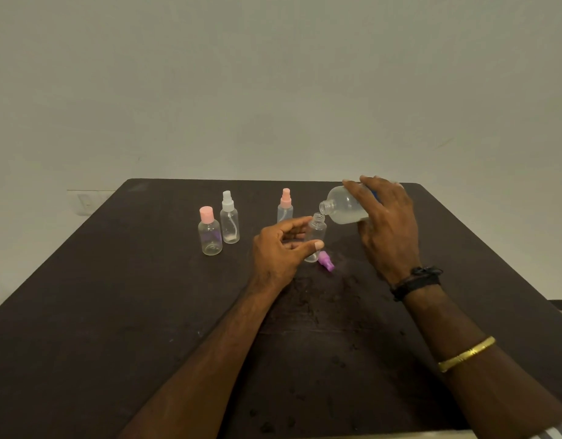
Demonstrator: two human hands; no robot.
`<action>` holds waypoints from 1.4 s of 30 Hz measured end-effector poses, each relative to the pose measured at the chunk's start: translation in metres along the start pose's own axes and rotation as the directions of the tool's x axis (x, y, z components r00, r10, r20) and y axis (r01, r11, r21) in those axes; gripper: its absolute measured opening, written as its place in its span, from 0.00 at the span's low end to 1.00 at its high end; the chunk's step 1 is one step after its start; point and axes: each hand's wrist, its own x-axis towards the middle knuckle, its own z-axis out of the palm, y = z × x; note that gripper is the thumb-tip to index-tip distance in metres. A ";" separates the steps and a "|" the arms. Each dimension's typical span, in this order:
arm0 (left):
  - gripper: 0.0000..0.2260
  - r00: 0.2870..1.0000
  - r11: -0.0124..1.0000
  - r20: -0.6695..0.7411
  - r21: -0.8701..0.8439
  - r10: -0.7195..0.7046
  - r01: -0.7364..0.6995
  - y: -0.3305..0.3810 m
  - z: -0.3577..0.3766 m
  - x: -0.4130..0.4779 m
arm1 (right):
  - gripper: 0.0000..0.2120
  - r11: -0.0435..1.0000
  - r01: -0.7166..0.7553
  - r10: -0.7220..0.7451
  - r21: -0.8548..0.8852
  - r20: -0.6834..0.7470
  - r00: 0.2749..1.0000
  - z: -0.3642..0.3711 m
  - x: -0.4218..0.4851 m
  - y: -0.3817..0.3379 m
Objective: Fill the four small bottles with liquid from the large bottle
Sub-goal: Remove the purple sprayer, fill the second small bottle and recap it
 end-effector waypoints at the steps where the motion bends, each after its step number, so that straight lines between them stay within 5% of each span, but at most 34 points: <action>1: 0.24 1.000 1.000 0.001 0.001 0.000 0.000 0.000 0.000 0.000 | 0.31 1.000 0.003 -0.003 -0.003 -0.003 1.000 0.000 0.000 0.000; 42: 0.24 1.000 1.000 -0.020 0.016 0.009 -0.009 0.000 0.000 0.001 | 0.34 1.000 0.016 -0.015 -0.020 0.032 0.999 -0.003 0.004 0.003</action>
